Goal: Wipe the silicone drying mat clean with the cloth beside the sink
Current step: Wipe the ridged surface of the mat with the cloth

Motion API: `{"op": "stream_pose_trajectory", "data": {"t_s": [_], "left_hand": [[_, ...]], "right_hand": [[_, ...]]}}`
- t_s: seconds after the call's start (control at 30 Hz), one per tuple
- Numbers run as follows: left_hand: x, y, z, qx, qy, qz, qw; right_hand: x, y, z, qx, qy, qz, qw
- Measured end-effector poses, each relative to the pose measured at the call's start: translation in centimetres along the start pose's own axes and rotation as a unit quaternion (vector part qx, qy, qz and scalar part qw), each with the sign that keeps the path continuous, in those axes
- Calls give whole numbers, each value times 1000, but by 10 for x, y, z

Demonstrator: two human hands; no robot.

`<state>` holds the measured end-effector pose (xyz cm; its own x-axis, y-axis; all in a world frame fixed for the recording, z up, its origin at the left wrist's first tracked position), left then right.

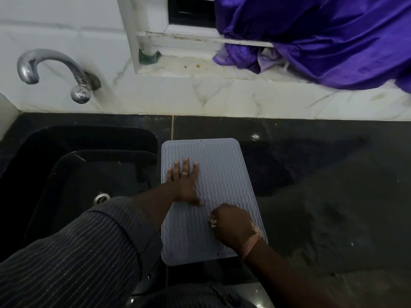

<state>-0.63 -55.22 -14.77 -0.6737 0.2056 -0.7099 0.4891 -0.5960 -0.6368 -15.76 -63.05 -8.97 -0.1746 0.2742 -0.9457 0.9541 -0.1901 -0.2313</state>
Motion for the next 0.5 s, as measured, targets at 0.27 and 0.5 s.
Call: {"op": "stream_pose_trajectory", "data": {"t_s": [0.27,0.5], "left_hand": [[0,-4,3,9,-21,50,998],[-20,-5,8,-31,-23,114,993]], "right_hand": [[16,-15,24,18,155,-71,985],[-12,9,38,8,266,-33,963]]}}
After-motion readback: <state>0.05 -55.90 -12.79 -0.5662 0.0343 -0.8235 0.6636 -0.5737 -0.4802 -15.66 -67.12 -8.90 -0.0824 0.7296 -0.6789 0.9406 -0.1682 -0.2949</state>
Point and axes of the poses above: each hand's wrist, its own y-axis towards the middle knuckle, its own x-axis out of the palm, z = x × y, the point moved 9 cm from there along y, towards the middle knuckle, and after that the axes turned 1 degree about y, right-handed, at the moved point
